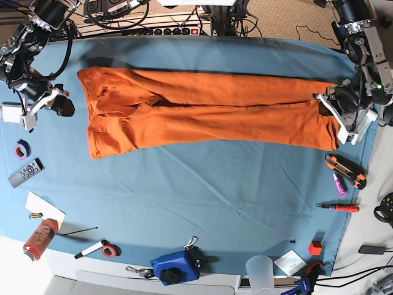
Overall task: Layout the t-shirt on the table in an organized manner, then fold the t-shirt properly
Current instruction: 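Carry the shirt end with the left gripper toward the right gripper, folding it over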
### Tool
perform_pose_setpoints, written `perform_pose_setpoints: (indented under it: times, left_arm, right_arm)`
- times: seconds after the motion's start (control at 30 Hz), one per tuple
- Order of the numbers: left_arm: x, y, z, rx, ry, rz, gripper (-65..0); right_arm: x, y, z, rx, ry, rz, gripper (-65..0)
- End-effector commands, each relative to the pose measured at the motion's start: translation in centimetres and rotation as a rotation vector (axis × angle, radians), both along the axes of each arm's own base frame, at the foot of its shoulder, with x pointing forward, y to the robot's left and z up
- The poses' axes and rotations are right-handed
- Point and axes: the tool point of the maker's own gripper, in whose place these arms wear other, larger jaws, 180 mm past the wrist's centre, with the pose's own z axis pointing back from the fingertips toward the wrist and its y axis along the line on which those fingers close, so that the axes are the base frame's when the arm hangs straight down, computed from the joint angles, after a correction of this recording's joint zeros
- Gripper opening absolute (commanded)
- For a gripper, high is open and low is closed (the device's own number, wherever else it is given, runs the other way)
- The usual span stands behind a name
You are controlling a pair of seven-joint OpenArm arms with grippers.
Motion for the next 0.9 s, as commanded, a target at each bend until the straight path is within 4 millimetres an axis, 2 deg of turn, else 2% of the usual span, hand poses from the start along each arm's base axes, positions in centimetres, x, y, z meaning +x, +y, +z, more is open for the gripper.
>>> perform_pose_setpoints:
  times: [0.0,0.17,0.3,0.43,0.63,0.87]
  left_arm:
    - [0.7,-0.7,1.6,-0.020,-0.059,-0.043,-65.0]
    - [0.3,-4.4,4.6,-0.064,-0.176,-0.126,-65.0]
    - [-1.1,-8.0,6.9,-0.069,-0.268,-0.186,-65.0]
    - [-2.3,-11.9,7.2,-0.032,-0.275,-0.299,-65.0]
    - [-1.2,-16.2,6.9,0.073,-0.297,-0.360,-65.0]
    - [-1.7,-24.1,8.1,0.012,-0.353,-0.458,-65.0]
  right_arm:
    - [0.9,-0.6,1.7,-0.019,-0.055,0.001,-59.1]
    - [0.8,-0.6,1.5,-0.022,-0.048,0.002,-59.1]
    - [0.8,-0.6,1.5,-0.023,-0.048,0.002,-59.1]
    - [0.8,-0.6,1.5,-0.023,-0.049,0.002,-59.1]
    - [0.8,-0.6,1.5,-0.023,-0.049,0.001,-59.1]
    - [0.8,-0.6,1.5,-0.020,-0.051,0.000,-59.1]
